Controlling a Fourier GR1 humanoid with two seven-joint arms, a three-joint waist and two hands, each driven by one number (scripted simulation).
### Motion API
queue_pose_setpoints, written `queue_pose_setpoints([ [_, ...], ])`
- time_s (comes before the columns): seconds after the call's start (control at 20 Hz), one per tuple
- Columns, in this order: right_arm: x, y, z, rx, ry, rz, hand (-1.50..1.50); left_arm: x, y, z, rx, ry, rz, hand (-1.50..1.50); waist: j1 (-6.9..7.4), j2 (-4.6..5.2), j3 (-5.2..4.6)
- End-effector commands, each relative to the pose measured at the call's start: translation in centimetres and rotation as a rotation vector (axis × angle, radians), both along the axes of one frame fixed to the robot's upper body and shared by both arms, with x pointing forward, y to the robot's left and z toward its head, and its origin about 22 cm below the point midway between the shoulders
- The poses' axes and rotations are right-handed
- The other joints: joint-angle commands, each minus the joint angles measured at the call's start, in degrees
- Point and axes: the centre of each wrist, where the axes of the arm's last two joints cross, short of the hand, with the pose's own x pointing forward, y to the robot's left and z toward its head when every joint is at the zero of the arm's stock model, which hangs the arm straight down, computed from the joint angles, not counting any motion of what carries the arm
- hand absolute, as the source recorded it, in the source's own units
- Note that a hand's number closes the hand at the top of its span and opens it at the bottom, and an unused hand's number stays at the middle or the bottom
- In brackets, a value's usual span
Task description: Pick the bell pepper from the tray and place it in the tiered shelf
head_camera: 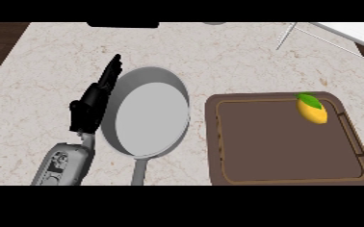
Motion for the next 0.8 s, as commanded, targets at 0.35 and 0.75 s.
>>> queue_pose_setpoints([
  [0.35, -1.9, -6.5, 0.0, 0.038, 0.088, -0.227, 1.5, -1.1, 1.5, -2.2, -0.001, 0.055, 0.011, 0.0, -0.07, 0.23, -0.5],
  [0.75, -0.7, -3.9, -1.3, 0.11, 0.006, -0.253, -1.5, 0.6, 0.1, -0.8, -0.003, 0.052, 0.005, 0.0, -0.47, 0.06, -0.34],
])
